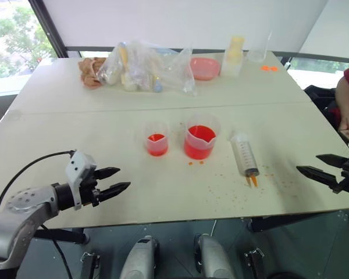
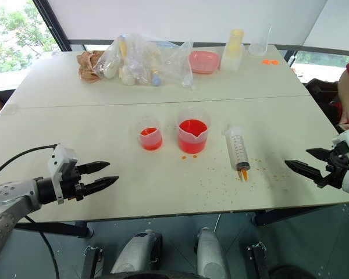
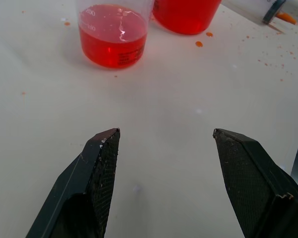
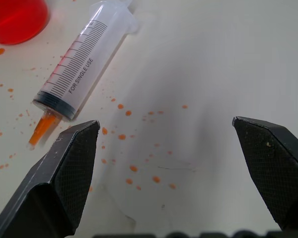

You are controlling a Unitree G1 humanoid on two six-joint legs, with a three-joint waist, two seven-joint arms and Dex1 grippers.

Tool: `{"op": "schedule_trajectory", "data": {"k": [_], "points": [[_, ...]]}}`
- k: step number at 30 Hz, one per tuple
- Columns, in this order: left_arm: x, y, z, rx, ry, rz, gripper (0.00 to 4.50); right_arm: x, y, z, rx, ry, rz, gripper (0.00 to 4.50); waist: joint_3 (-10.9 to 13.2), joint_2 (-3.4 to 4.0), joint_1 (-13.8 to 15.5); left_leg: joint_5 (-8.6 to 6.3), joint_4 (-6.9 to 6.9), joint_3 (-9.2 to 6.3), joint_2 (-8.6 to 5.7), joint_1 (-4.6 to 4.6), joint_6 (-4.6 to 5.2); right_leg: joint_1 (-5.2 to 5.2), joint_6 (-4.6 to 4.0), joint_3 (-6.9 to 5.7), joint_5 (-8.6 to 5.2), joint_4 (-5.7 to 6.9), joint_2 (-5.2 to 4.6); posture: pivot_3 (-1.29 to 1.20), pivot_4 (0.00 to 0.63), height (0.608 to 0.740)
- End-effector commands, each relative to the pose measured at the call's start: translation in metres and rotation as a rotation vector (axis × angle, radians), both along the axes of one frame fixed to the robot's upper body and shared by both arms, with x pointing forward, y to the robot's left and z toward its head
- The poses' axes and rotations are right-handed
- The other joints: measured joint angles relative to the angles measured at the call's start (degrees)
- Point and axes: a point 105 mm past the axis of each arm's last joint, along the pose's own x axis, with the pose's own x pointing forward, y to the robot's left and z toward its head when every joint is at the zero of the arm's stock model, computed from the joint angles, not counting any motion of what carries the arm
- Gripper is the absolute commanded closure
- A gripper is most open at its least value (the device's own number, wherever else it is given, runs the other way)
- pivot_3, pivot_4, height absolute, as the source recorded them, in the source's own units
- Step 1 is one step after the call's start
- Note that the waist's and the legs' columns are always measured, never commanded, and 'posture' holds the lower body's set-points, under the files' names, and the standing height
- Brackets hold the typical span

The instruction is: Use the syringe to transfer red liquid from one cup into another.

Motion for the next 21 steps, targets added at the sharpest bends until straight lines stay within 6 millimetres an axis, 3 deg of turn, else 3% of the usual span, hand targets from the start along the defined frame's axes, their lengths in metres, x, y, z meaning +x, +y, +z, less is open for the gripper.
{"op": "schedule_trajectory", "data": {"k": [1, 12, 16, 19, 21], "points": [[0.000, -0.002, 0.005, -0.015, -0.014, 0.003, 1.38, 0.004, 0.006, 0.008, -0.010, -0.042, 0.016, 0.02, 0.00, 0.00, 0.01, 0.00, 0.00, 0.01, 0.00, 0.00, 0.00, 0.00, 0.00, 0.01, 0.00, 0.00, 0.00, 0.00, 0.150, 0.740], [0.000, -0.002, 0.005, 0.005, -0.019, 0.002, 1.38, 0.019, 0.015, 0.014, 0.002, -0.022, 0.011, 0.02, 0.00, 0.00, -0.05, 0.00, 0.00, 0.06, 0.03, 0.03, 0.00, -0.02, -0.03, 0.04, 0.02, 0.02, 0.03, 0.00, 0.150, 0.740], [-0.001, -0.001, 0.007, 0.044, -0.001, -0.029, 1.38, 0.031, 0.013, 0.016, 0.004, 0.063, -0.076, 0.02, 0.00, 0.00, -0.07, 0.00, 0.00, 0.09, 0.04, 0.03, 0.00, -0.03, -0.05, 0.06, 0.04, 0.02, 0.04, 0.00, 0.150, 0.740], [-0.008, -0.003, 0.025, 0.081, 0.018, -0.128, 1.38, 0.043, 0.021, 0.036, 0.031, 0.072, -0.080, 0.02, 0.03, 0.01, -0.19, 0.00, 0.01, 0.12, 0.06, -0.01, 0.00, -0.12, -0.09, 0.07, 0.06, 0.03, 0.05, 0.00, 0.150, 0.740], [-0.003, -0.003, 0.043, 0.098, -0.009, -0.158, 1.38, 0.048, 0.038, 0.048, 0.036, 0.105, -0.022, 0.02, 0.04, 0.05, -0.11, 0.00, 0.00, 0.14, 0.07, -0.08, 0.00, -0.23, -0.10, 0.09, 0.07, 0.04, 0.05, 0.00, 0.150, 0.740]]}}
